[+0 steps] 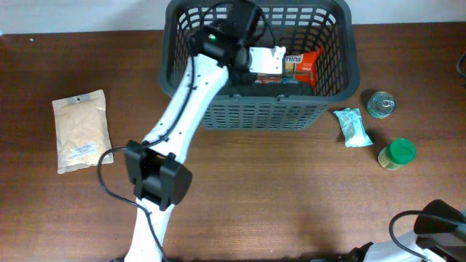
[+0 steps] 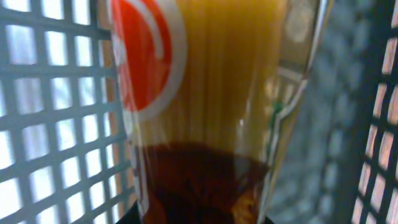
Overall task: Pack container
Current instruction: 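Move the spaghetti pack into the basket and release it, then grasp the beige flour bag with the left gripper, then carry the flour bag into the basket and release it, then retract the left arm to the upper left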
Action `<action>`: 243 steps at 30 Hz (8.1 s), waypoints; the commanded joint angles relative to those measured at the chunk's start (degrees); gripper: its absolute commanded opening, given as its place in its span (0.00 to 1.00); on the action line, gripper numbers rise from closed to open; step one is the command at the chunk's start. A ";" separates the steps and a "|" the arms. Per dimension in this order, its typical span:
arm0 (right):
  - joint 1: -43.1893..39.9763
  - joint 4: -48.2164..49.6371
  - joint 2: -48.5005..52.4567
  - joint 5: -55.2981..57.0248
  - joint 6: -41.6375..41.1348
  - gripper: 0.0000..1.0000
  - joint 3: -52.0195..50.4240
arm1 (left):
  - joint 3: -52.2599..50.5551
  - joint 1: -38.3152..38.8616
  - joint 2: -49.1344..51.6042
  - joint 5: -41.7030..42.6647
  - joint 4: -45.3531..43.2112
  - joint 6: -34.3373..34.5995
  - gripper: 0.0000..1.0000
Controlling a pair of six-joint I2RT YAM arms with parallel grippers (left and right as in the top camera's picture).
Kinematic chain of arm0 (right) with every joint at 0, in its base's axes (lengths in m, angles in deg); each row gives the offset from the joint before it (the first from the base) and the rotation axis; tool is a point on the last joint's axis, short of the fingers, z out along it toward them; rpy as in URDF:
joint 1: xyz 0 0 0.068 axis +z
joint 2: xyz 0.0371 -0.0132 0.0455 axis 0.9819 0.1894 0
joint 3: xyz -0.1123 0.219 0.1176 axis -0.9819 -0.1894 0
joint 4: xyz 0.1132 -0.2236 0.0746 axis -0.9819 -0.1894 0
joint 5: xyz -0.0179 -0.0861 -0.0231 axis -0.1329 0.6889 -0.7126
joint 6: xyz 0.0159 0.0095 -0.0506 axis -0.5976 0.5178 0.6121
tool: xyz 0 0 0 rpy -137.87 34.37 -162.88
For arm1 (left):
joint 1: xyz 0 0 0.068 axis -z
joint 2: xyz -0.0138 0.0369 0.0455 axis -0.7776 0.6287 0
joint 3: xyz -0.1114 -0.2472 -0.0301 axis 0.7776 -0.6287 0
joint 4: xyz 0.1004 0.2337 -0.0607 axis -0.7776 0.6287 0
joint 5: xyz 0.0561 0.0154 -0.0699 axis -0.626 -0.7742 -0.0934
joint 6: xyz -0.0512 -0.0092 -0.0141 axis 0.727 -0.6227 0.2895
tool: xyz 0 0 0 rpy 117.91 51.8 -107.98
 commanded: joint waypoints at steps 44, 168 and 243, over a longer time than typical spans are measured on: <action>-0.15 0.02 0.15 -0.28 -0.39 0.99 0.20 | 1.53 -30.34 -28.61 -19.41 21.27 52.65 0.99; -0.15 0.02 0.15 -0.31 -0.39 0.99 0.20 | 14.08 2.45 8.50 3.85 20.00 20.98 0.02; 6.56 28.22 1.20 0.85 9.94 0.88 -48.43 | 19.02 -42.10 -15.37 -11.47 24.44 59.10 0.99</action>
